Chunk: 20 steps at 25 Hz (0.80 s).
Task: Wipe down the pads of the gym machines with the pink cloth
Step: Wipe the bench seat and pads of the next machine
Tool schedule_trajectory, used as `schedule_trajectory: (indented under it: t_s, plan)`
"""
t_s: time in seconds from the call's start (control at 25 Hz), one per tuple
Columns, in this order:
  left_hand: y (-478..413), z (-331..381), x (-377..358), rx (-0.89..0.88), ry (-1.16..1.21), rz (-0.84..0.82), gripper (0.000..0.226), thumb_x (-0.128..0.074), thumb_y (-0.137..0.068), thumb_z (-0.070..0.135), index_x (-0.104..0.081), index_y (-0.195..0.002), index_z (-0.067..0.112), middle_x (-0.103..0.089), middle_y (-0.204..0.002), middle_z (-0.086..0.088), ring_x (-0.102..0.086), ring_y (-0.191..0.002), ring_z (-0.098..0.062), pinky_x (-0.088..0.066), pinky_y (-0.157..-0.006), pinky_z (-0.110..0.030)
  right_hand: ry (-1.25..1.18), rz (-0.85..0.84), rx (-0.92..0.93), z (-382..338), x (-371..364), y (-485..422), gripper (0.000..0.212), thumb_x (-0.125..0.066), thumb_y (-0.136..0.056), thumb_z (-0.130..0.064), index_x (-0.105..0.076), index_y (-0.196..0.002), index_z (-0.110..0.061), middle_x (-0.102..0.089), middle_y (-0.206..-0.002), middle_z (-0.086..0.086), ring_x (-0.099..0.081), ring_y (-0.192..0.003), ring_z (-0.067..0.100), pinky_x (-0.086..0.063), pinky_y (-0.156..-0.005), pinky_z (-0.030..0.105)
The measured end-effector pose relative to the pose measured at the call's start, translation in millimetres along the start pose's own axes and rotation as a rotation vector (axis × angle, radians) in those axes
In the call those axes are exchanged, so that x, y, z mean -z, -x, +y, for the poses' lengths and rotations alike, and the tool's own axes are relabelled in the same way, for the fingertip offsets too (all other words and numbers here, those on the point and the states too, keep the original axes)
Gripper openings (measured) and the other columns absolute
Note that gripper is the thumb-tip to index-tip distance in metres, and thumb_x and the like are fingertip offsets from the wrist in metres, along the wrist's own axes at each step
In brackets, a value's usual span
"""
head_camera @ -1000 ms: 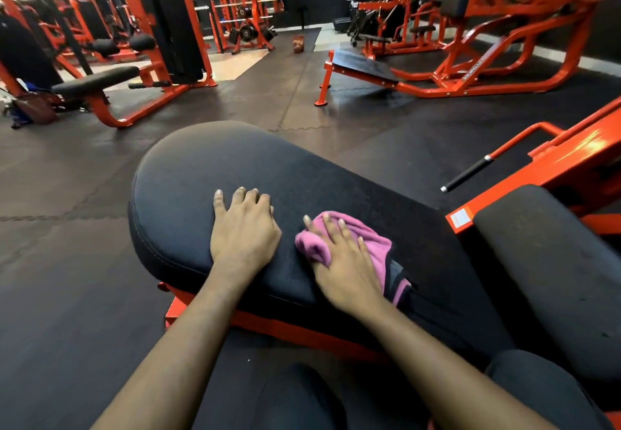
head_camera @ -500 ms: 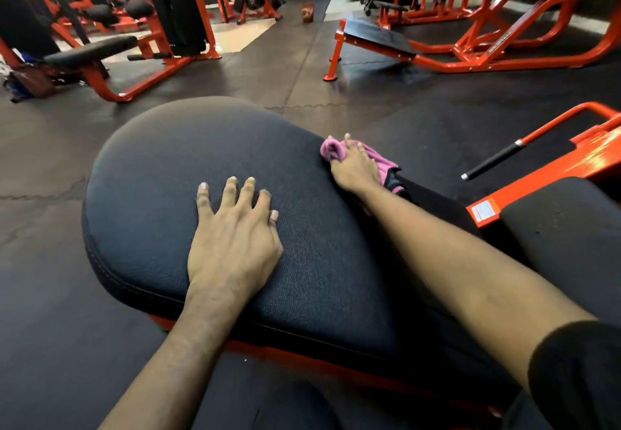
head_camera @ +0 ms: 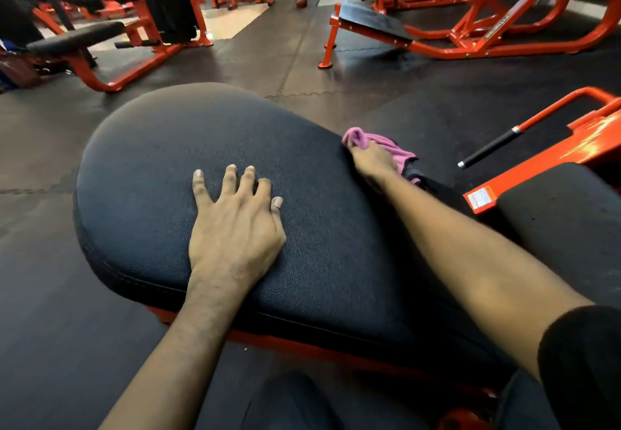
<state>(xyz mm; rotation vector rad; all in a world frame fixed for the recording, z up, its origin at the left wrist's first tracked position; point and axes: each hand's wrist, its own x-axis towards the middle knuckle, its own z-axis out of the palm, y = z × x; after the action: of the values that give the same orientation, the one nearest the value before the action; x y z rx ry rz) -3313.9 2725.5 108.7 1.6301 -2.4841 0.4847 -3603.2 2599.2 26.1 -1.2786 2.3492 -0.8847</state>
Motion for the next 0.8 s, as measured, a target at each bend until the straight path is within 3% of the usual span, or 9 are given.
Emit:
schedule_trajectory:
  t_s: [0.12, 0.24, 0.44, 0.52, 0.64, 0.8]
  plan:
    - [0, 1, 0, -0.003, 0.013, 0.002, 0.044, -0.024, -0.103, 0.039, -0.053, -0.127, 0.016, -0.040, -0.155, -0.005, -0.026, -0.148, -0.028, -0.009, -0.117, -0.065, -0.020, -0.057, 0.205, -7, 3, 76, 0.048, -0.032, -0.096, -0.067, -0.057, -0.124, -0.037, -0.065, -0.132, 0.003, -0.060, -0.120, 0.031, -0.048, -0.100, 0.046]
    - [0, 1, 1, -0.009, 0.016, 0.006, 0.045, -0.024, -0.102, 0.038, -0.053, -0.127, 0.014, -0.041, -0.154, -0.006, -0.026, -0.148, -0.028, -0.007, -0.117, -0.066, -0.090, -0.067, 0.326, -5, 9, 157, 0.050, -0.030, -0.094, -0.076, -0.055, -0.125, -0.044, -0.063, -0.133, -0.011, -0.058, -0.125, 0.022, -0.046, -0.103, 0.044]
    - [9, 2, 4, -0.131, 0.071, 0.028, 0.039, -0.031, -0.102, 0.031, -0.056, -0.126, 0.014, -0.048, -0.149, -0.003, -0.031, -0.146, -0.021, -0.008, -0.118, -0.064, -0.133, 0.034, 0.547, 18, 7, 275, 0.049, -0.036, -0.100, -0.053, -0.051, -0.144, -0.041, -0.046, -0.154, -0.016, -0.038, -0.144, 0.004, -0.034, -0.117, 0.039]
    - [17, 3, 3, -0.197, 0.072, 0.017, 0.038, -0.033, -0.101, 0.030, -0.056, -0.128, 0.015, -0.048, -0.149, -0.002, -0.032, -0.145, -0.021, -0.012, -0.119, -0.060, -0.122, 0.069, 0.578, 39, 5, 308, 0.054, -0.043, -0.095, -0.050, -0.043, -0.149, -0.044, -0.036, -0.159, -0.021, -0.030, -0.147, -0.002, -0.026, -0.121, 0.037]
    - [20, 4, 2, -0.255, 0.041, -0.010, 0.037, -0.033, -0.102, 0.033, -0.053, -0.129, 0.017, -0.046, -0.151, 0.000, -0.033, -0.143, -0.019, -0.016, -0.119, -0.056, 0.003, 0.090, 0.591, 58, 0, 332, 0.066, -0.049, -0.090, -0.049, -0.032, -0.153, -0.049, -0.025, -0.163, -0.022, -0.026, -0.150, 0.004, -0.023, -0.122, 0.043]
    - [16, 9, 1, -0.224, 0.020, 0.010, 0.027, -0.037, -0.100, 0.032, -0.055, -0.115, 0.019, -0.058, -0.129, -0.001, -0.048, -0.126, -0.022, -0.026, -0.114, -0.055, 0.043, 0.060, 0.487, 44, 1, 304, 0.068, -0.042, -0.087, -0.049, -0.026, -0.153, -0.052, -0.020, -0.165, -0.022, -0.017, -0.153, 0.007, -0.015, -0.124, 0.042]
